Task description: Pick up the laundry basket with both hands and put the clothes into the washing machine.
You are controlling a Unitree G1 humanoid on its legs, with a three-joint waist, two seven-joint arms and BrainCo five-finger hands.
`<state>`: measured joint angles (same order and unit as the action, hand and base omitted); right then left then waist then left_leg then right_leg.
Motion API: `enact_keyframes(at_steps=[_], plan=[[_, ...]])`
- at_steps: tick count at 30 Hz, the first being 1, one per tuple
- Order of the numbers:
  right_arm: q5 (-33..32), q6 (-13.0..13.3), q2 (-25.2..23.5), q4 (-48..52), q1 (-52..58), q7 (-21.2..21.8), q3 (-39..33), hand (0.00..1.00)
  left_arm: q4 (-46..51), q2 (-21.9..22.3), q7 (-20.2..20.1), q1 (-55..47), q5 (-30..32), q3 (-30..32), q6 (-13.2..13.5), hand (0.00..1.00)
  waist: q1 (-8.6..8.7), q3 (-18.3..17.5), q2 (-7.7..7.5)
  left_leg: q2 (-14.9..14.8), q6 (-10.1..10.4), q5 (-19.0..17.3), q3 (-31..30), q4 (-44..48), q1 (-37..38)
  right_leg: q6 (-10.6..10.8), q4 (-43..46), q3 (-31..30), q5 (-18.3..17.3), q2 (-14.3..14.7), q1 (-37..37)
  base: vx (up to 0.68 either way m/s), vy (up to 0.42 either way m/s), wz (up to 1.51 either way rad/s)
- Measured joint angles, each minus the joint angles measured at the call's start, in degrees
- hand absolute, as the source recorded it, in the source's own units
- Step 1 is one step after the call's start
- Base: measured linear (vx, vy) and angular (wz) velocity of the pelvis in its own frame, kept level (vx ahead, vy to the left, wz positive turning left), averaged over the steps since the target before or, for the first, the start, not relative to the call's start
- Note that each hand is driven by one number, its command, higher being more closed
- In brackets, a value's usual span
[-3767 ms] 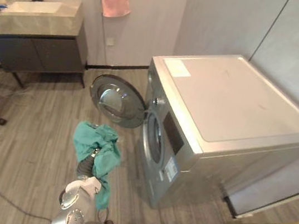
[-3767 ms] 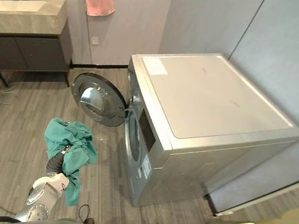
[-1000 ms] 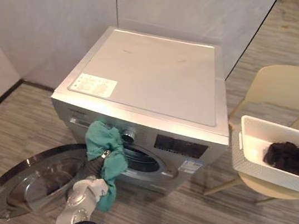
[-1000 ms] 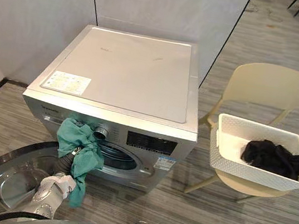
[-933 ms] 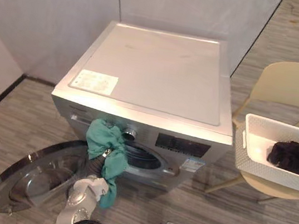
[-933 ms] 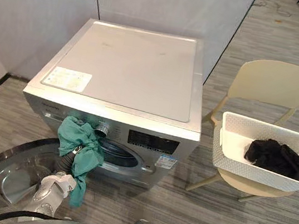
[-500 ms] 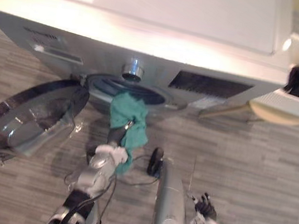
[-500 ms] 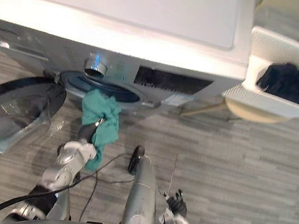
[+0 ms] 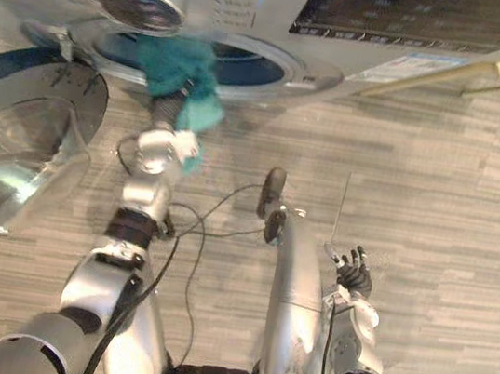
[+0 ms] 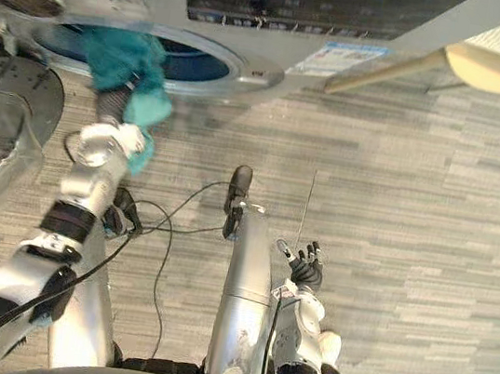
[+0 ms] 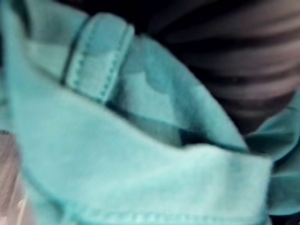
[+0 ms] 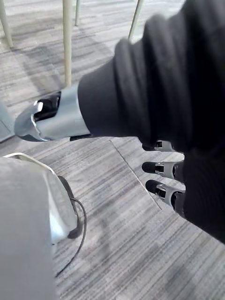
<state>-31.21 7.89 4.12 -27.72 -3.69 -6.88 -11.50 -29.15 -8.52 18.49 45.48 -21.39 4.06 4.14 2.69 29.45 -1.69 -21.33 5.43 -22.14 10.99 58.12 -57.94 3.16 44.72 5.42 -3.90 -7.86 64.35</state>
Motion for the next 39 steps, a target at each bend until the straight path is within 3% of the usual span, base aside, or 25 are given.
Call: enact_keyframes(at_steps=[8,14,24,33,38,39], plan=[[-0.1,0.7,0.6,2.2,0.1,0.3,0.1,0.00,9.4,-8.3,2.6,11.1,-6.3,0.3,2.0,1.00,0.17,0.8,0.06,-0.2,-0.9,0.8,-0.1,0.5,-5.7,0.2,-1.8,0.2,2.1,0.2,4.5,-0.02,0.035,-0.06],[-0.8,0.6,1.0,3.4,0.2,0.5,0.2,0.00,9.9,-11.6,2.3,23.2,-10.6,-7.0,4.0,1.00,0.48,0.9,0.06,0.0,-1.6,1.5,-0.1,0.2,-9.0,0.4,-3.4,0.3,3.7,0.2,6.8,-0.02,0.037,-0.03],[-3.5,0.5,0.8,4.1,0.3,0.7,2.6,0.00,-11.2,-14.1,-1.4,36.3,-14.1,-12.3,2.5,1.00,2.35,2.0,-0.38,-2.0,-1.7,2.1,3.5,-0.7,-13.0,0.5,-8.1,-2.0,7.8,2.8,12.1,-0.01,0.007,-0.23],[-5.8,1.2,0.5,3.3,0.8,0.7,2.3,0.00,-14.9,-17.7,-2.4,40.1,-14.8,-12.9,1.8,1.00,3.53,2.3,-0.94,-4.6,-1.9,1.9,4.7,1.5,-19.3,0.3,-10.9,-3.2,11.1,4.8,18.0,-0.04,-0.016,-0.23],[-7.6,2.0,0.4,1.9,0.9,0.7,2.3,0.00,-13.2,-18.9,1.5,42.8,-14.1,-9.6,1.8,1.00,3.65,2.3,-0.96,-5.1,-1.9,2.0,4.6,1.9,-20.4,-0.2,-11.4,-3.1,12.1,5.3,18.7,-0.04,-0.016,-0.08],[-7.7,2.2,0.4,2.0,0.9,0.7,2.3,0.00,-10.6,-19.7,4.2,42.9,-9.9,-8.5,1.7,1.00,3.84,2.3,-0.96,-5.1,-1.9,2.0,4.5,1.9,-20.6,-0.2,-11.4,-3.0,12.1,5.3,18.8,-0.03,-0.014,-0.01]])
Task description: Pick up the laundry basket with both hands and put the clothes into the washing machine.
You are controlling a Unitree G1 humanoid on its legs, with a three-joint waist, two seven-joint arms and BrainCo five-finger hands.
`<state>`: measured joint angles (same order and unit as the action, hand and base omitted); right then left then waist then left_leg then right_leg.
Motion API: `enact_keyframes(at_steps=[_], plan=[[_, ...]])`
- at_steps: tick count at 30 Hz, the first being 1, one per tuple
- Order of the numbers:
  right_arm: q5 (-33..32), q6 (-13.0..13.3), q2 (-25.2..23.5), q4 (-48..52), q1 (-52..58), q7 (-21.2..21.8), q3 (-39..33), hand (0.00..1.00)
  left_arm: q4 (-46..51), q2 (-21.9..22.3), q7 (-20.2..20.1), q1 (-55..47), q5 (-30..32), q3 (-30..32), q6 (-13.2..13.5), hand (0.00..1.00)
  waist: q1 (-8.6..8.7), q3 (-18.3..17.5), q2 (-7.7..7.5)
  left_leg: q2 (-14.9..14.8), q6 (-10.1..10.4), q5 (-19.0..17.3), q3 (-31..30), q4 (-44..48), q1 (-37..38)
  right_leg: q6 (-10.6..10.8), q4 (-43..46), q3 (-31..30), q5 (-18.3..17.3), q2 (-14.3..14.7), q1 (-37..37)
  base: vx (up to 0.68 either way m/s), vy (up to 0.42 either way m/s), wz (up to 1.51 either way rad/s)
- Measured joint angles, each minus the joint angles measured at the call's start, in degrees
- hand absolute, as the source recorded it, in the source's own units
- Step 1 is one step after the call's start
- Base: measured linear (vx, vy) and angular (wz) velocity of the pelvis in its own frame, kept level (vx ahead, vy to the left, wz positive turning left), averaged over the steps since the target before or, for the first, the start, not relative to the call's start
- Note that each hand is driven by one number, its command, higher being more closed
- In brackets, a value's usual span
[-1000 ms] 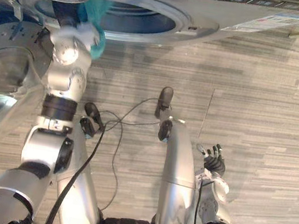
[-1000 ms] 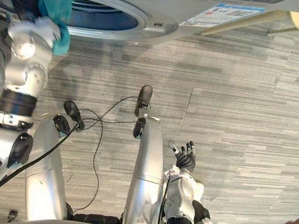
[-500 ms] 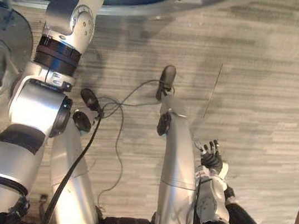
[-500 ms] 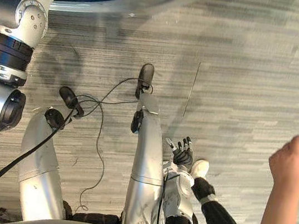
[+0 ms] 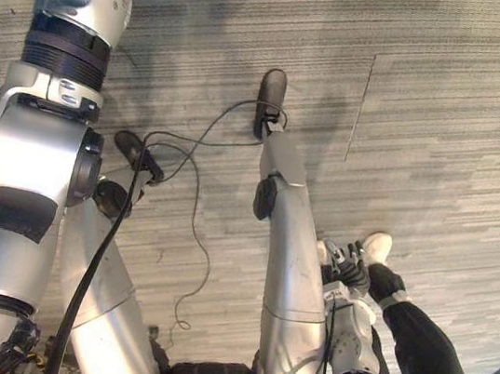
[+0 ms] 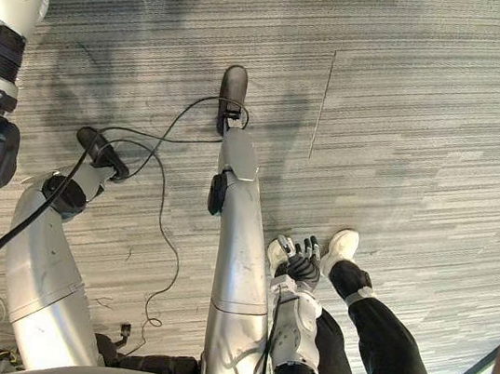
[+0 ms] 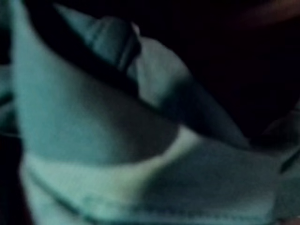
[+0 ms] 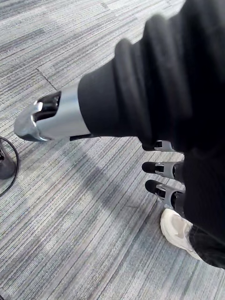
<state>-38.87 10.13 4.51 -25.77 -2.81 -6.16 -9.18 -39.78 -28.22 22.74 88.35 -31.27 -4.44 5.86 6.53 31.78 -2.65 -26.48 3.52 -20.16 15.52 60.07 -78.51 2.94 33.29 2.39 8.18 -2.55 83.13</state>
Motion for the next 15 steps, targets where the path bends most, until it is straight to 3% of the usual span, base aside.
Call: enact_keyframes(at_steps=[3,5,6,8,9,12,15], plan=[[0.0,1.3,0.1,0.1,0.5,0.0,0.4,0.00,6.4,-2.0,7.1,0.5,9.7,0.6,-0.4,1.00,0.06,0.0,0.01,0.0,0.0,0.0,-0.7,0.4,-0.6,0.0,0.2,0.5,0.0,0.0,0.0,-0.05,-0.017,0.01],[0.1,1.8,0.7,0.2,1.0,-0.1,1.7,0.00,10.2,-3.4,11.1,0.9,17.9,0.3,-2.2,1.00,0.03,0.0,0.01,0.0,-0.1,0.1,-1.4,0.7,-1.2,0.0,0.4,1.0,0.0,-0.2,0.0,-0.06,-0.010,0.05],[0.0,2.7,0.8,0.2,1.4,0.0,1.9,0.00,12.1,-4.5,14.2,1.3,26.5,-0.3,-4.6,0.00,-0.10,0.0,0.01,0.1,-0.2,0.2,-1.6,0.7,-1.4,0.0,0.4,1.2,0.0,-0.2,0.0,-0.06,-0.007,0.07],[0.0,3.7,0.9,0.2,2.0,0.0,2.0,0.00,12.6,-5.7,16.4,1.8,32.6,-0.3,-6.2,0.00,-0.27,0.0,0.01,0.4,-0.3,0.2,-1.7,0.6,-1.5,0.0,0.4,1.2,0.0,-0.3,0.0,-0.06,-0.009,0.09],[-0.1,3.9,1.0,0.2,2.4,0.0,2.3,0.00,12.6,-6.8,18.2,2.3,37.1,-0.3,-8.6,0.00,-0.24,0.0,0.01,0.7,-0.4,0.4,-1.6,0.3,-1.5,0.0,0.2,1.2,0.0,-0.5,0.0,-0.06,-0.010,0.11],[-0.3,4.2,1.3,0.0,2.5,0.1,2.5,0.00,12.1,-7.4,19.3,2.7,41.9,-0.4,-12.7,0.00,-0.22,0.0,0.02,1.5,-0.4,1.0,-1.6,-0.6,-1.6,-0.1,-0.1,1.5,0.1,-1.1,0.0,-0.07,-0.011,0.13],[-1.8,4.7,2.1,0.0,2.5,1.0,3.9,0.00,11.9,-7.3,19.0,2.7,45.7,-2.0,-15.0,0.00,-0.29,0.0,0.01,1.7,-0.5,1.2,-1.7,-0.9,-1.7,-0.1,-0.3,1.5,0.2,-1.3,0.0,-0.06,-0.015,0.06]])
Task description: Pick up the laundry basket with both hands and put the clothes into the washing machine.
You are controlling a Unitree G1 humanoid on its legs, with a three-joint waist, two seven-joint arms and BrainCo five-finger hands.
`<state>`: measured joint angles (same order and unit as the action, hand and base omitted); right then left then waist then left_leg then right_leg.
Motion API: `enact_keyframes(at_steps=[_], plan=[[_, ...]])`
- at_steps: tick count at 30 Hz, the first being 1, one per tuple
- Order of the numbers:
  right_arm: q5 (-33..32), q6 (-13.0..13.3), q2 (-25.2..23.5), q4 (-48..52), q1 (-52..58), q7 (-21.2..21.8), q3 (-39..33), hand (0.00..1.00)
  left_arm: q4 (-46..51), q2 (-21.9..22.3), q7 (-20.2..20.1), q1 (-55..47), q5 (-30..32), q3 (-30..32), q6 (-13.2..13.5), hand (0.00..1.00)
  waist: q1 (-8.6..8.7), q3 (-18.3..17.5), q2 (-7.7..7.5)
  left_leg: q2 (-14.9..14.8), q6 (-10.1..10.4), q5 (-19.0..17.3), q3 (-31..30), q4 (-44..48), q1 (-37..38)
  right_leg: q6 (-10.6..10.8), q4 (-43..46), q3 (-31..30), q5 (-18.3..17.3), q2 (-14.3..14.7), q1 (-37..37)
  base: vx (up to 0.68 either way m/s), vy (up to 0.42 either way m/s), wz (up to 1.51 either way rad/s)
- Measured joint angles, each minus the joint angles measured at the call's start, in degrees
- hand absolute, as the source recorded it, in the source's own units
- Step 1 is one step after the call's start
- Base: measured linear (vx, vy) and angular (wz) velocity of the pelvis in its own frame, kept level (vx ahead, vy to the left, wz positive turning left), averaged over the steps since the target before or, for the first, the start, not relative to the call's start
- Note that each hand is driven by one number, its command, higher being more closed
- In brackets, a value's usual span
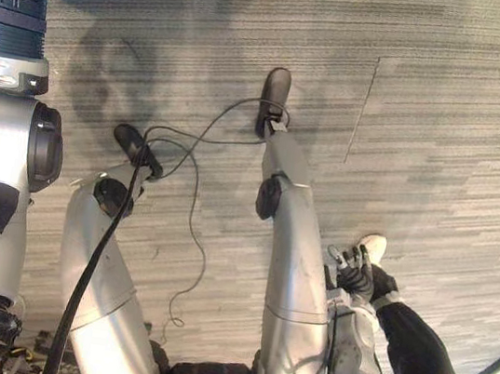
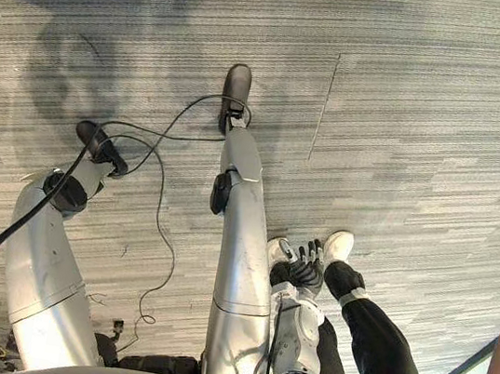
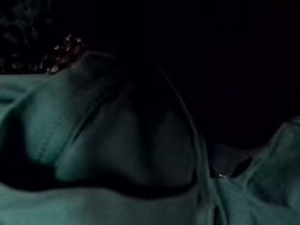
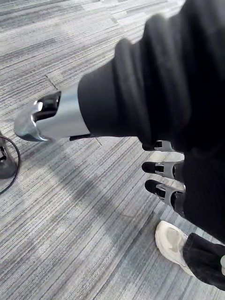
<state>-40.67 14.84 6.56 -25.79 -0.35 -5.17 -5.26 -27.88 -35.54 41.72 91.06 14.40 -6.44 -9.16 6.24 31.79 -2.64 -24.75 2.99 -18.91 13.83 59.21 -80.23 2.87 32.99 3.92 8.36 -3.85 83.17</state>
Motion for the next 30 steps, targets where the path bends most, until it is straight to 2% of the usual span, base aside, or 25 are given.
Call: enact_keyframes(at_steps=[4,12,23,30], plan=[[-0.8,0.0,0.3,0.0,0.0,1.3,0.5,0.00,-0.7,0.1,-1.5,0.0,5.0,-1.7,-0.9,0.00,-0.01,0.0,0.00,0.1,0.0,0.2,0.0,-0.3,-0.1,0.0,-0.4,0.1,0.2,0.0,0.0,-0.06,-0.020,0.01],[-2.2,0.0,0.4,-0.1,0.0,1.4,0.7,0.00,-2.8,0.1,-2.6,1.9,5.8,-2.0,-1.0,0.00,-0.06,0.0,0.00,0.1,-0.2,0.9,-0.3,-0.8,-1.1,-0.2,-2.1,0.6,1.3,0.1,0.0,-0.07,-0.023,-0.01],[-2.2,0.0,1.2,-0.1,0.0,1.3,2.3,0.00,-3.3,2.0,-2.1,1.7,-0.7,3.0,-0.7,0.00,-0.16,0.0,0.00,0.4,0.1,1.8,-0.7,-1.9,-1.1,-0.3,-2.4,1.2,1.4,0.0,0.0,-0.06,-0.036,0.02],[-1.7,0.0,1.3,0.0,0.0,1.0,2.9,0.00,-1.8,7.2,-1.6,-3.5,-4.5,6.2,0.8,0.00,-0.11,0.0,0.00,0.8,0.1,2.4,-1.2,-2.1,-0.9,-0.4,-1.8,1.5,1.5,-0.4,-0.3,-0.05,-0.040,0.06]])
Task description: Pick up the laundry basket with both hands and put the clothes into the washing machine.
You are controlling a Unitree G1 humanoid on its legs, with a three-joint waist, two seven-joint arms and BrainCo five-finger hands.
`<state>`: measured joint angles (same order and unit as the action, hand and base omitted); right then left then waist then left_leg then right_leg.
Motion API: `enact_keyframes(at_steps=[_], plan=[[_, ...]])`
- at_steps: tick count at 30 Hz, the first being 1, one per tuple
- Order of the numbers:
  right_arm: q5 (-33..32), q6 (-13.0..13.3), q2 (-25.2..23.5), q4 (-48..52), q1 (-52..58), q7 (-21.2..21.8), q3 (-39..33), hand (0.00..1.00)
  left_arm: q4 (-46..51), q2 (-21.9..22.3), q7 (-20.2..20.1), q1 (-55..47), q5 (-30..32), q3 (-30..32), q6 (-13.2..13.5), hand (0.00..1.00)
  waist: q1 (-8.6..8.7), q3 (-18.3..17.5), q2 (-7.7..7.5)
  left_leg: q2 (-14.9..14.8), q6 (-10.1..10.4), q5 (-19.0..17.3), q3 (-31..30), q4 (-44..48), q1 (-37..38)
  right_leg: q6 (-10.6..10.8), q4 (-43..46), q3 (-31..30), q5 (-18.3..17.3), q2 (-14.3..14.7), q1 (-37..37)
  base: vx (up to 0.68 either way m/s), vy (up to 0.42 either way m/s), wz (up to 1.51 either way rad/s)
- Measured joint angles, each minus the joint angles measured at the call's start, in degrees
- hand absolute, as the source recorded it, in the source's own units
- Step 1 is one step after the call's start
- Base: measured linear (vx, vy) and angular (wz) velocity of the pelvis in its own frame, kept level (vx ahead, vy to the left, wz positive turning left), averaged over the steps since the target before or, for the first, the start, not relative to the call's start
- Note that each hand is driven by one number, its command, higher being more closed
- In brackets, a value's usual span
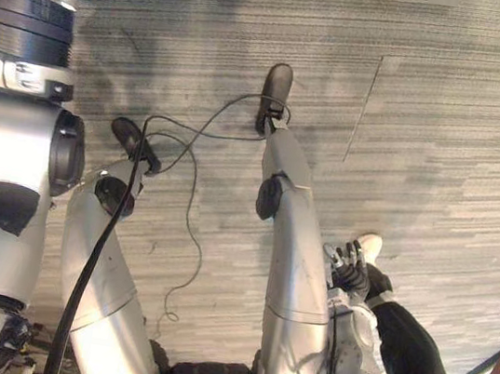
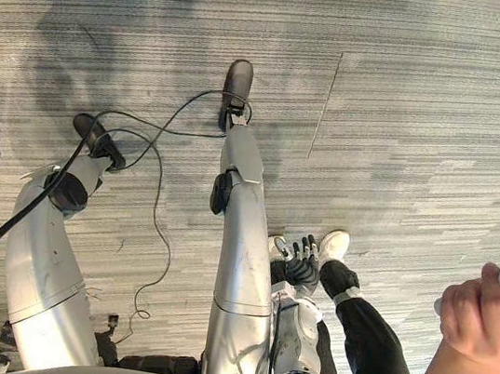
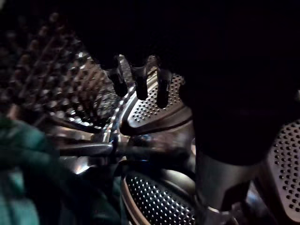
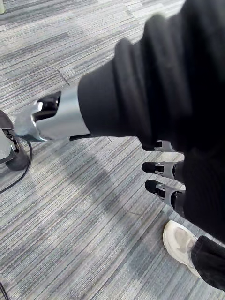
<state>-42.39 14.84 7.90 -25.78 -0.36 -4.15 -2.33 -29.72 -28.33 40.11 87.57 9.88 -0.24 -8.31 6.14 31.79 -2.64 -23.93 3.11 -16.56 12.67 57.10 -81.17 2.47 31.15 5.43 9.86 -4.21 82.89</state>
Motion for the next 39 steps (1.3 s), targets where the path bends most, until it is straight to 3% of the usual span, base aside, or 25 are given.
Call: enact_keyframes(at_steps=[7,14,18,25,27,32,36,39], plan=[[1.9,0.0,0.0,0.2,0.0,-0.2,0.0,0.00,10.4,3.1,2.2,-8.1,-3.1,0.9,2.0,0.00,-0.03,0.0,0.00,0.6,-0.2,0.7,0.0,-0.4,0.7,-0.2,-0.8,0.0,0.4,-0.4,-1.1,-0.06,-0.037,0.07],[4.6,0.0,-0.1,0.2,0.0,-0.6,0.0,0.00,19.3,5.6,3.6,-17.5,-3.0,4.2,2.3,0.00,-0.07,0.0,0.01,1.0,-0.3,1.7,0.3,-1.8,1.9,-0.2,-2.5,-0.1,1.4,-0.5,-2.2,-0.07,-0.058,0.03],[4.7,0.0,-0.2,0.2,0.0,-1.9,0.0,0.00,24.9,10.8,3.7,-27.0,-2.8,5.6,2.3,0.00,-0.31,0.0,0.05,1.1,-0.1,1.8,0.5,-2.2,3.4,-0.2,-2.3,-0.2,1.3,-0.5,-3.4,-0.06,-0.069,0.04],[7.1,-0.1,-0.2,0.1,0.0,-2.9,-0.6,0.00,27.5,25.0,2.6,-47.1,-2.3,7.6,4.0,0.00,-1.44,0.0,0.13,2.9,0.3,1.6,0.1,-3.4,6.9,-1.0,-1.3,-0.6,0.2,-1.5,-5.8,-0.08,-0.090,0.12],[8.8,-0.4,-0.4,-0.1,0.0,-4.5,-1.1,0.00,28.0,27.9,1.4,-52.8,-3.3,7.2,4.6,0.00,-1.97,0.0,0.12,3.6,0.5,1.9,-0.3,-4.2,8.5,-1.0,-2.0,-0.6,0.2,-1.7,-7.4,-0.08,-0.075,0.11],[9.0,-1.2,0.0,-1.2,-0.1,-5.3,-1.5,0.00,29.1,29.3,-2.0,-61.5,-3.5,1.0,6.6,0.00,-3.34,0.0,0.21,6.6,0.9,2.6,-1.9,-7.8,14.6,-0.9,-4.6,-0.2,0.3,-2.7,-13.6,-0.08,-0.086,0.12],[9.3,-1.7,-0.1,-4.7,-0.1,-6.5,-4.1,0.00,29.1,28.7,-10.3,-71.6,-3.1,-7.9,9.6,0.00,-4.59,-0.1,0.62,9.8,1.3,4.7,-1.6,-14.6,25.0,-0.8,-7.3,0.2,-0.2,-4.5,-22.4,-0.04,-0.082,0.30],[11.2,-2.7,-0.2,-8.0,-0.1,-6.5,-4.8,0.00,25.5,28.4,-15.6,-78.4,-3.0,-9.9,11.4,0.00,-6.27,-0.3,1.12,11.9,1.3,5.8,-1.8,-21.8,34.7,-0.8,-12.8,1.4,-0.2,-4.7,-31.6,0.02,-0.062,0.20]])
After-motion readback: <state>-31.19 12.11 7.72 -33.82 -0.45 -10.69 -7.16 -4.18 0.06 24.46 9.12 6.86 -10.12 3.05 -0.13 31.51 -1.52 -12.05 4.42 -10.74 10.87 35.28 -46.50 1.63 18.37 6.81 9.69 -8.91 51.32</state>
